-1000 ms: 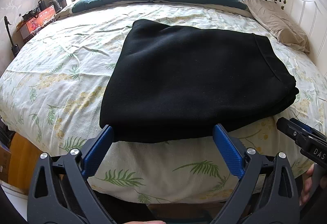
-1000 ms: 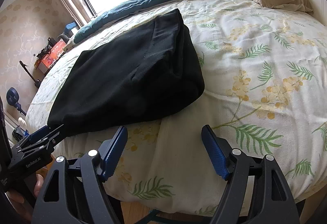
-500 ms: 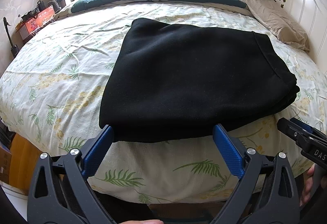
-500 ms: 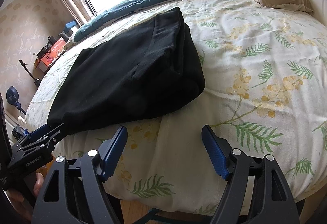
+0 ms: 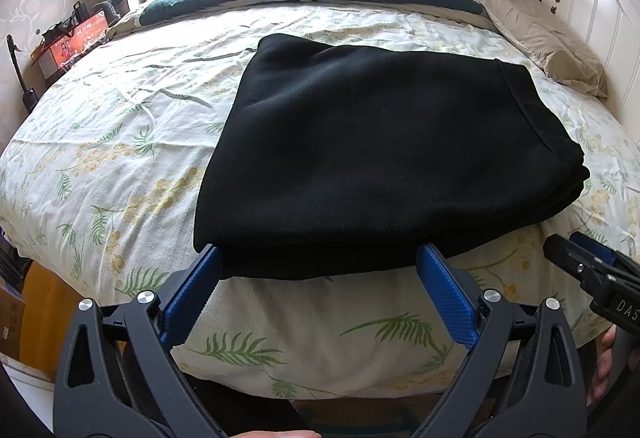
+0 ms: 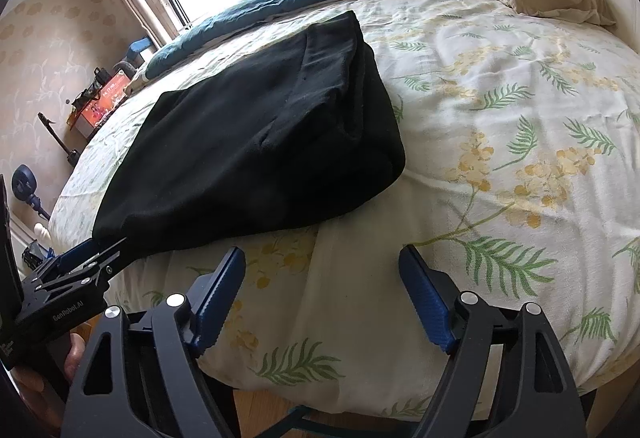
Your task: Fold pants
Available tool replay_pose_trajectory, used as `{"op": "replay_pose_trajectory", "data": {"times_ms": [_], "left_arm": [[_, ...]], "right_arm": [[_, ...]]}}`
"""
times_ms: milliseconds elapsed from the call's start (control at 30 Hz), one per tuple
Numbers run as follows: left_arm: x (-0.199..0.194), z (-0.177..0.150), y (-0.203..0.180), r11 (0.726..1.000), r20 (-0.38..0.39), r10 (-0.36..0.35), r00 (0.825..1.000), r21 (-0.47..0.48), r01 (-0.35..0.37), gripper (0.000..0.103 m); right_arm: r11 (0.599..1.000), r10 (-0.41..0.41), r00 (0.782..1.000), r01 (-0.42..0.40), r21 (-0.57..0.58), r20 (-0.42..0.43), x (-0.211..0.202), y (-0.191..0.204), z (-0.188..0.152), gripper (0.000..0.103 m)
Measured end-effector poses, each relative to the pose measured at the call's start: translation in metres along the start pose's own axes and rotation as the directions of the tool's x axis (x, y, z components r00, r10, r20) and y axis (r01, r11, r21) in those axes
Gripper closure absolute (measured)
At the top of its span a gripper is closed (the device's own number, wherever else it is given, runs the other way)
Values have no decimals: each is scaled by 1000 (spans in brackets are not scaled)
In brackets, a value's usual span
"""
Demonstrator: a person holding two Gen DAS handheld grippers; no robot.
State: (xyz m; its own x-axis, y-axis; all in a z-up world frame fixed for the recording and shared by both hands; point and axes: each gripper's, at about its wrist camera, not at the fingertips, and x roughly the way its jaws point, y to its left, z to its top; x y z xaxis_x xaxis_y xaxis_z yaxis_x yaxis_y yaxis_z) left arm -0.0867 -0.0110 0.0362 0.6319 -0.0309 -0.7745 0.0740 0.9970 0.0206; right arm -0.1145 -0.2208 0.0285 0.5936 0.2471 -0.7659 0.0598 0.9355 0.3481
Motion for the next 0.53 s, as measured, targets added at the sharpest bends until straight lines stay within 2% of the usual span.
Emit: {"op": "replay_pose_trajectory", "data": {"times_ms": [100, 200, 267, 367, 400, 467, 533], "left_arm": [[1, 1, 2, 1000, 16, -17, 1000, -18, 17, 3], [-4, 5, 10, 996, 13, -78, 997, -49, 79, 3], [-28, 9, 21, 979, 6, -194, 981, -67, 194, 3], [-63, 19, 46, 956, 50, -288, 956, -53, 290, 3], [-72, 25, 56, 955, 90, -289, 953, -40, 293, 3], [-73, 51, 82, 978, 164, -203, 965, -12, 208, 3], [-48, 87, 110, 987, 195, -156, 968, 0, 159, 3]], "right_arm": [[1000, -3, 1000, 3, -2, 1, 0, 1, -1, 25], [1000, -6, 1000, 6, -10, 2, -1, 1, -1, 25], [1000, -1, 1000, 1, -12, -10, -8, 0, 2, 25], [999, 42, 999, -42, -5, 24, -39, -1, 19, 25], [998, 53, 997, -52, -23, 53, -53, 0, 30, 25], [997, 55, 993, -49, -66, 101, -67, 3, 56, 21], [993, 75, 983, -57, -108, 168, -71, 1, 101, 18]]}}
